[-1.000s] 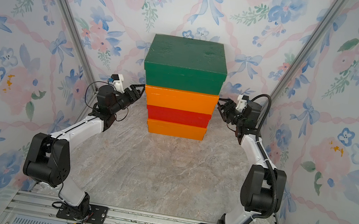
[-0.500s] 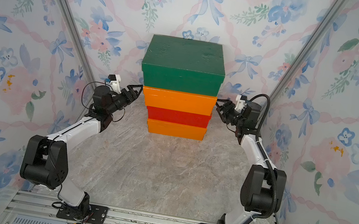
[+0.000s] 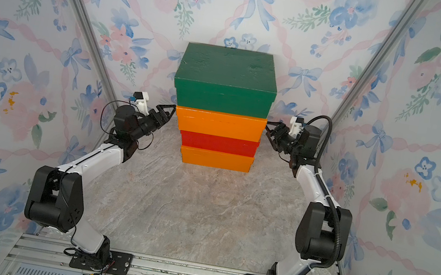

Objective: Stack the shoeboxes
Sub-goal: Adjust the shoeboxes in the shoebox.

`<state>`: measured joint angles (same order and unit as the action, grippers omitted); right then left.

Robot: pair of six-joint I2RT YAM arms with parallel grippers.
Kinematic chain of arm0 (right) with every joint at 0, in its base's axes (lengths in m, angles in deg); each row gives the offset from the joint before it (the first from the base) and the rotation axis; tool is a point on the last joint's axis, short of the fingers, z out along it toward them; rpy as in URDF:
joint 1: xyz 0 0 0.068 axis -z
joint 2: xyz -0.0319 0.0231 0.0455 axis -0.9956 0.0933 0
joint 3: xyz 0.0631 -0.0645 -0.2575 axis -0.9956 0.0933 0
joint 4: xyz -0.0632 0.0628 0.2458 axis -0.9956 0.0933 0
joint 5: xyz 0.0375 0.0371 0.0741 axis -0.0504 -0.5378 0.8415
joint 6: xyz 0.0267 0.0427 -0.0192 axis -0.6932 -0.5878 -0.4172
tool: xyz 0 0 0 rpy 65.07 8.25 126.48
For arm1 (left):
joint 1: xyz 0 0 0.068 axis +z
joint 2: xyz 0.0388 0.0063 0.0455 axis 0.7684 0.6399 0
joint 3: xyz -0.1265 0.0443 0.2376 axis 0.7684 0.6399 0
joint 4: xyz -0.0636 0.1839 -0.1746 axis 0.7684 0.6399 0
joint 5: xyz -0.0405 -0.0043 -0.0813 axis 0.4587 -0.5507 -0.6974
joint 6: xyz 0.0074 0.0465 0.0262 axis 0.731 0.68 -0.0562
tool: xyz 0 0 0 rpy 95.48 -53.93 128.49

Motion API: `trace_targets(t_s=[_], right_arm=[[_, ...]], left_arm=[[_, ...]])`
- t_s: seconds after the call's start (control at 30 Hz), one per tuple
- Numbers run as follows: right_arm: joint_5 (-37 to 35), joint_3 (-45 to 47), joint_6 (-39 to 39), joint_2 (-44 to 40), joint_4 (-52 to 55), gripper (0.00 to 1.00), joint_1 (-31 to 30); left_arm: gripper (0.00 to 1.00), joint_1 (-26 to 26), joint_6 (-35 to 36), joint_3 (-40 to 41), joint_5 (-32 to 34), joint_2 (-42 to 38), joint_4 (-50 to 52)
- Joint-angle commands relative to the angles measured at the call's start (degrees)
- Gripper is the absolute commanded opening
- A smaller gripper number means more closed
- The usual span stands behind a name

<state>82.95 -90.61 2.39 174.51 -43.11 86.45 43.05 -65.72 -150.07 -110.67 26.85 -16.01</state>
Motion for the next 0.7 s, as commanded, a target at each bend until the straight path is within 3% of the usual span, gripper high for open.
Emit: trace_targets(t_s=[0.0,0.67], right_arm=[[2.5,-1.9,0.4,0.7,-0.7,0.7,-0.1],[2.7,-3.3,0.3,2.4,-0.8,0.7,0.2]], left_arm=[[0.8,-0.8,1.3,-1.7,-2.7,1.1,-1.3],[0.8,-1.4,0.8,-5.0,-3.0,4.3,-1.3]])
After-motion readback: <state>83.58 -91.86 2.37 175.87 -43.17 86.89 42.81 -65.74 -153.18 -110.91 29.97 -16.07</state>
